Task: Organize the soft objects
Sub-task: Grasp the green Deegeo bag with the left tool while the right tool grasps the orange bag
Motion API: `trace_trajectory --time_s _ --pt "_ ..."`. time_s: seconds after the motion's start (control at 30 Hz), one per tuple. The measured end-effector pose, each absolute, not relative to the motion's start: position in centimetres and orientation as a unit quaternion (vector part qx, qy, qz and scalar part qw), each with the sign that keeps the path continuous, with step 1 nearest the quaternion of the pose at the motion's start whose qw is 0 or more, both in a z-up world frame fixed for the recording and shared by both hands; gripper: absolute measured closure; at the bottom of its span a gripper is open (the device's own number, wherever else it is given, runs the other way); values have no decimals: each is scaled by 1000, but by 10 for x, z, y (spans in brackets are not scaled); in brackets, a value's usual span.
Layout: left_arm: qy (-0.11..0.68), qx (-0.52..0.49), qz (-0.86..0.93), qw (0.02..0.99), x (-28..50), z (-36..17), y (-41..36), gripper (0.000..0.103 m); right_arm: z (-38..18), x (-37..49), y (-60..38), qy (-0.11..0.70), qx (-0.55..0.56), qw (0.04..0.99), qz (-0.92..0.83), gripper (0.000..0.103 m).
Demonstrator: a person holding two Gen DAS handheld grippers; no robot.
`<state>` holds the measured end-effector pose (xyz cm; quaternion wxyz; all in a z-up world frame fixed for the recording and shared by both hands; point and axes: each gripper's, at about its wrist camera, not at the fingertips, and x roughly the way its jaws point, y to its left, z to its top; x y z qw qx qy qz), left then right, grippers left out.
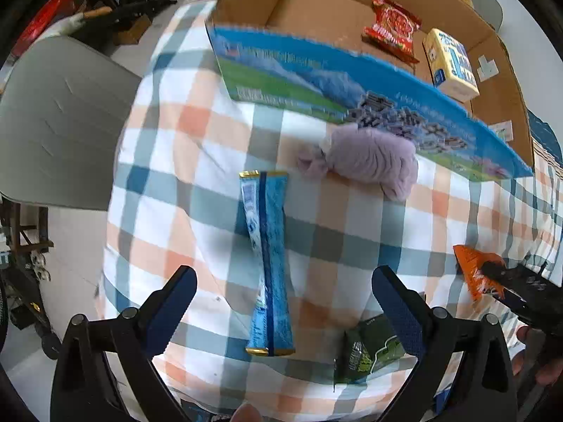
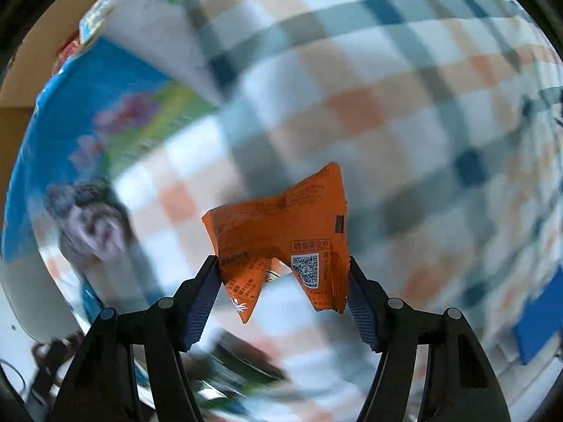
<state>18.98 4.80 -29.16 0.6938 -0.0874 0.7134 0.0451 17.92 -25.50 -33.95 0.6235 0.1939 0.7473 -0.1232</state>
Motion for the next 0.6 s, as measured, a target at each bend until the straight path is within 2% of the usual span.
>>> trace_trajectory --time_s 0.07,0.17,0.33,0.43,0.5,0.6 --pt "718 -93 47 688 187 -297 50 1 -327 172 -264 740 204 628 -129 28" --pt "724 -106 58 679 183 -305 60 1 -319 171 -274 714 273 630 -136 10" --pt "735 -119 74 663 177 -319 77 1 -337 181 -287 702 338 601 -177 8" --pt "741 -124 81 655 172 -326 82 1 -365 184 -297 714 363 565 -199 9" --pt "740 -125 79 656 169 -326 82 1 -373 182 -302 710 377 562 -196 24" --pt "741 -123 59 658 162 -324 70 1 -365 187 -298 719 331 589 -162 32"
